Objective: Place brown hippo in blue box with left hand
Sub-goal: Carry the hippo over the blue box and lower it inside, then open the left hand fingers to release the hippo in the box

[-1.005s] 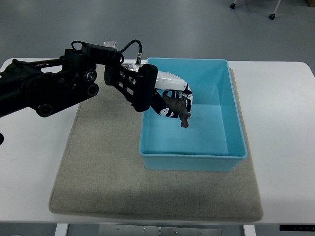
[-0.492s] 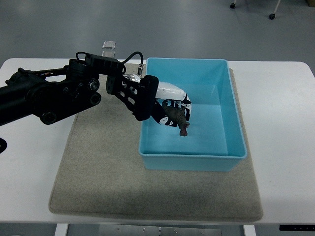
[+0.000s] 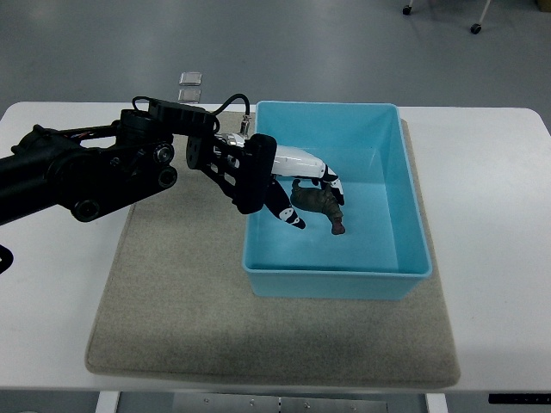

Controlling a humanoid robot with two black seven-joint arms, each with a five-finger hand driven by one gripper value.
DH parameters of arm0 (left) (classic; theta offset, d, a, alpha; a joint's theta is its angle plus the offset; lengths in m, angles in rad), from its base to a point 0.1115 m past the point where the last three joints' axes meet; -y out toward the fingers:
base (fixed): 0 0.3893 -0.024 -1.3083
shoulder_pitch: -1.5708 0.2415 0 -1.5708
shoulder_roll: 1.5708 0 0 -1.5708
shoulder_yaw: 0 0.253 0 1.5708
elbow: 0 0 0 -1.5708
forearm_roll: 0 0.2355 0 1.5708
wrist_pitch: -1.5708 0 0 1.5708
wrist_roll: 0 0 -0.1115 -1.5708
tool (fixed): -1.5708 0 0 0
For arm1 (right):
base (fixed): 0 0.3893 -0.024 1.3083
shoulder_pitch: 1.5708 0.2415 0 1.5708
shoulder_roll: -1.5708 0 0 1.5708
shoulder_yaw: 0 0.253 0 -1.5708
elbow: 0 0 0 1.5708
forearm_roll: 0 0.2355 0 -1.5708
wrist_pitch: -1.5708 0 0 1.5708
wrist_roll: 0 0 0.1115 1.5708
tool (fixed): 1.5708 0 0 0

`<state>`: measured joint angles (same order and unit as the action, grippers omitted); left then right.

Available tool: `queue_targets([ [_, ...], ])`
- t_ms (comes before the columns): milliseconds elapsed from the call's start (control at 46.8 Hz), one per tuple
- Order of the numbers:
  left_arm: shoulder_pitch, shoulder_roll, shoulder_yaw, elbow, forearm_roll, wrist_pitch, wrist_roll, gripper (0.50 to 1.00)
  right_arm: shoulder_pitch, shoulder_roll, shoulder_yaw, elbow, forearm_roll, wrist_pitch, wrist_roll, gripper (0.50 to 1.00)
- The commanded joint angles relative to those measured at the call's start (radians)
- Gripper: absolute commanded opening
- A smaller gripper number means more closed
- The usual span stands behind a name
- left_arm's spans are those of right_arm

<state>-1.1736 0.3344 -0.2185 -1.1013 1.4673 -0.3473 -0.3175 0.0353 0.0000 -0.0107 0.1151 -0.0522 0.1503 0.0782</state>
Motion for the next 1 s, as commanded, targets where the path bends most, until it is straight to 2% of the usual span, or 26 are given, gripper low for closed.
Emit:
queue_targets([
  [0, 0.0, 0.0, -0.005, -0.002, -0.005, 0.001, 0.0, 0.851, 0.0, 0.0, 0.0, 0.0, 0.0, 0.0, 0.0, 0.936],
  [107, 0.0, 0.002, -0.007, 0.0, -0.007, 0.002, 0.0, 0.878, 0.0, 0.0, 0.0, 0.0, 0.0, 0.0, 0.0, 0.936],
  [321, 0.0, 0.003, -0.01, 0.0, -0.01, 0.002, 0.0, 0.889, 0.0, 0.0, 0.0, 0.0, 0.0, 0.0, 0.0, 0.936],
  [427, 0.0, 0.005, -0.012, 0.0, -0.01, 0.024, 0.0, 0.958, 0.0, 0.0, 0.0, 0.0, 0.0, 0.0, 0.0, 0.936],
  [513, 0.002, 0.008, -0.01, 0.0, -0.012, 0.05, 0.0, 0.992, 0.0, 0.0, 0.0, 0.0, 0.0, 0.0, 0.0, 0.936],
  [791, 0.002, 0.015, -0.031, 0.001, -0.033, 0.06, 0.0, 0.994, 0.0, 0.0, 0.0, 0.0, 0.0, 0.0, 0.0, 0.936],
  [983, 0.002, 0.041, -0.157, 0.017, -0.139, 0.067, 0.0, 0.994, 0.0, 0.0, 0.0, 0.0, 0.0, 0.0, 0.0, 0.936],
])
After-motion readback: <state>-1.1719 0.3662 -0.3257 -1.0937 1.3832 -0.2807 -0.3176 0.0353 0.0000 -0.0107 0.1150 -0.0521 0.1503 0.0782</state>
